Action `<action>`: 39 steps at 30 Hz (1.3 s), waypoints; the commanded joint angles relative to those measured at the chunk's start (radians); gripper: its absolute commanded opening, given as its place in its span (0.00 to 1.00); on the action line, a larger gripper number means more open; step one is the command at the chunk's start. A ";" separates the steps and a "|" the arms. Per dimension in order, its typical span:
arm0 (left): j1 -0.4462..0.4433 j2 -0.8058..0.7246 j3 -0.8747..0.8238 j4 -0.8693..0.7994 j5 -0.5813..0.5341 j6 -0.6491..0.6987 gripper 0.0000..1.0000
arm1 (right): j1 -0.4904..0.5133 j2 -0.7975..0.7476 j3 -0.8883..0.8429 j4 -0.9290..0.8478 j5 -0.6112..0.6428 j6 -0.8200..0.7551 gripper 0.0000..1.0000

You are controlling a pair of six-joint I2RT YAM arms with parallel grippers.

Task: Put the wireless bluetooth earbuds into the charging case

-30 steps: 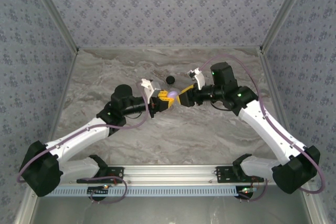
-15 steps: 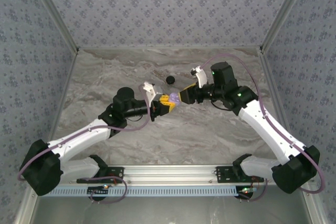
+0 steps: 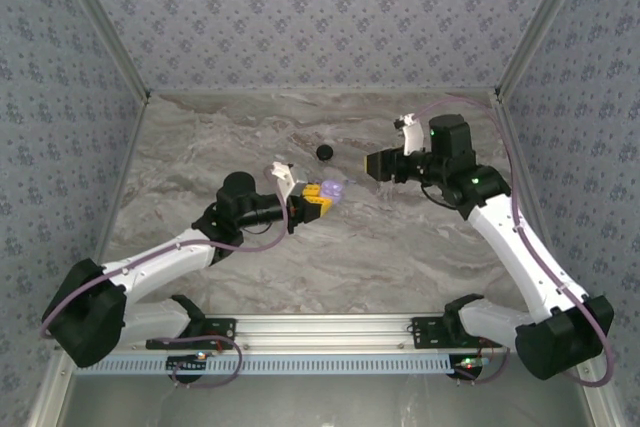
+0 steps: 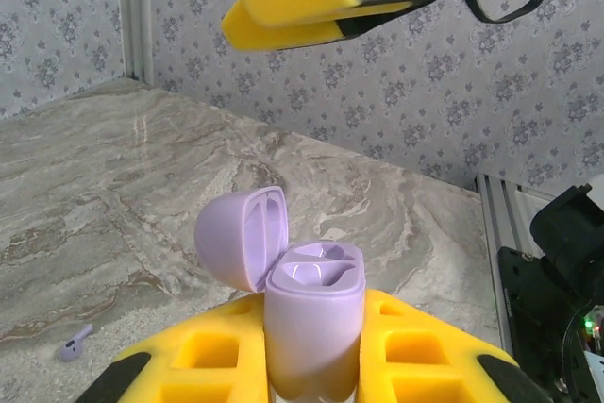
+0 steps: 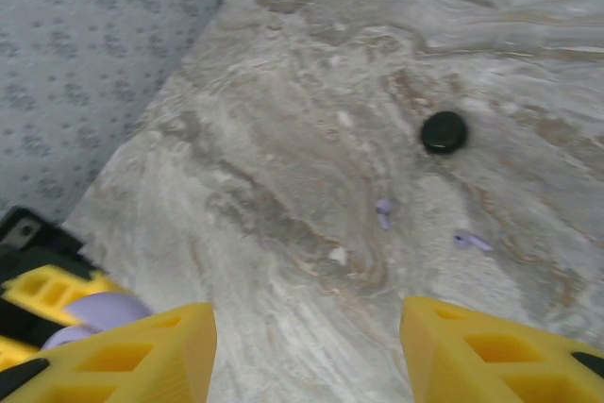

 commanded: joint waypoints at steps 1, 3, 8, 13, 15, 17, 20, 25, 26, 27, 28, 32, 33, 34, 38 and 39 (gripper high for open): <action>0.003 -0.005 0.001 0.083 0.044 -0.019 0.08 | -0.035 0.076 -0.006 -0.067 0.043 -0.014 0.56; 0.003 -0.014 0.000 0.078 0.043 -0.027 0.08 | -0.050 0.140 0.006 -0.072 0.043 -0.035 0.54; -0.007 -0.050 -0.008 0.053 -0.001 -0.037 0.09 | -0.064 0.327 0.065 -0.059 0.048 -0.072 0.44; -0.025 -0.081 -0.009 0.007 -0.038 -0.035 0.09 | -0.063 0.519 0.179 -0.057 0.009 -0.087 0.34; -0.032 -0.094 -0.008 -0.007 -0.051 -0.035 0.09 | -0.065 0.600 0.234 -0.061 0.004 -0.085 0.28; -0.035 -0.105 -0.007 -0.016 -0.063 -0.036 0.09 | -0.065 0.668 0.285 -0.073 -0.004 -0.083 0.24; -0.038 -0.119 -0.002 -0.038 -0.078 -0.035 0.09 | -0.060 0.769 0.358 -0.099 0.000 -0.076 0.21; -0.039 -0.137 -0.003 -0.051 -0.104 -0.041 0.10 | -0.043 0.893 0.458 -0.167 0.033 -0.087 0.17; -0.041 -0.140 -0.003 -0.054 -0.106 -0.041 0.10 | -0.039 0.909 0.470 -0.182 0.037 -0.090 0.17; -0.040 -0.143 -0.003 -0.057 -0.109 -0.041 0.10 | -0.035 0.926 0.481 -0.192 0.040 -0.096 0.16; -0.042 -0.146 -0.003 -0.059 -0.112 -0.041 0.10 | -0.030 0.939 0.491 -0.199 0.046 -0.099 0.16; -0.041 -0.154 -0.009 -0.061 -0.118 -0.043 0.10 | -0.017 0.984 0.526 -0.229 0.059 -0.114 0.15; -0.040 -0.155 -0.011 -0.060 -0.119 -0.044 0.10 | -0.014 0.992 0.535 -0.235 0.066 -0.117 0.15; -0.041 -0.156 -0.012 -0.061 -0.120 -0.044 0.10 | -0.013 1.004 0.545 -0.242 0.073 -0.117 0.15; -0.041 -0.161 -0.018 -0.061 -0.124 -0.043 0.10 | -0.003 1.032 0.572 -0.260 0.103 -0.116 0.15; -0.041 -0.164 -0.021 -0.062 -0.126 -0.041 0.10 | -0.002 1.038 0.576 -0.262 0.108 -0.116 0.14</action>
